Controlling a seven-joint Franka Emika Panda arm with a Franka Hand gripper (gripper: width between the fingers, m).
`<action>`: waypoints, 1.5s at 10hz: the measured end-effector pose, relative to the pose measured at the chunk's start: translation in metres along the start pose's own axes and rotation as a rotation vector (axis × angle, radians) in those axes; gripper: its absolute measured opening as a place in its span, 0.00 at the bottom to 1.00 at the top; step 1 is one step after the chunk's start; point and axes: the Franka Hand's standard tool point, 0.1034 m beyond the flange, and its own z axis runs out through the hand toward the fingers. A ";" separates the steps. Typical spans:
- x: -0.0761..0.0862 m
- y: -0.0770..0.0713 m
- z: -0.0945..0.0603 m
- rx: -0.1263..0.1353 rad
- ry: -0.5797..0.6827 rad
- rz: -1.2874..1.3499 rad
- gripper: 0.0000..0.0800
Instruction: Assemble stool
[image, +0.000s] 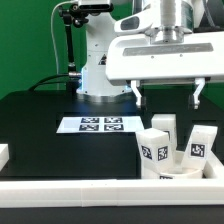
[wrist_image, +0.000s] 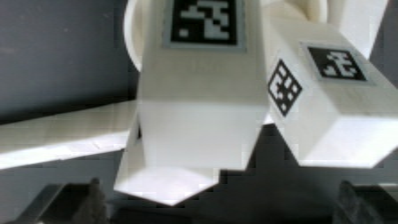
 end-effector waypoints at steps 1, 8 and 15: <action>-0.002 0.000 0.002 -0.002 -0.002 -0.003 0.81; -0.004 0.019 0.012 -0.032 -0.295 0.012 0.81; -0.019 0.013 0.010 -0.033 -0.489 0.025 0.81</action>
Offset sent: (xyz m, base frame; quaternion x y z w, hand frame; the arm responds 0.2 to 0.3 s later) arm 0.0000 0.0000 0.0000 0.0000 0.0000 0.0000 1.0000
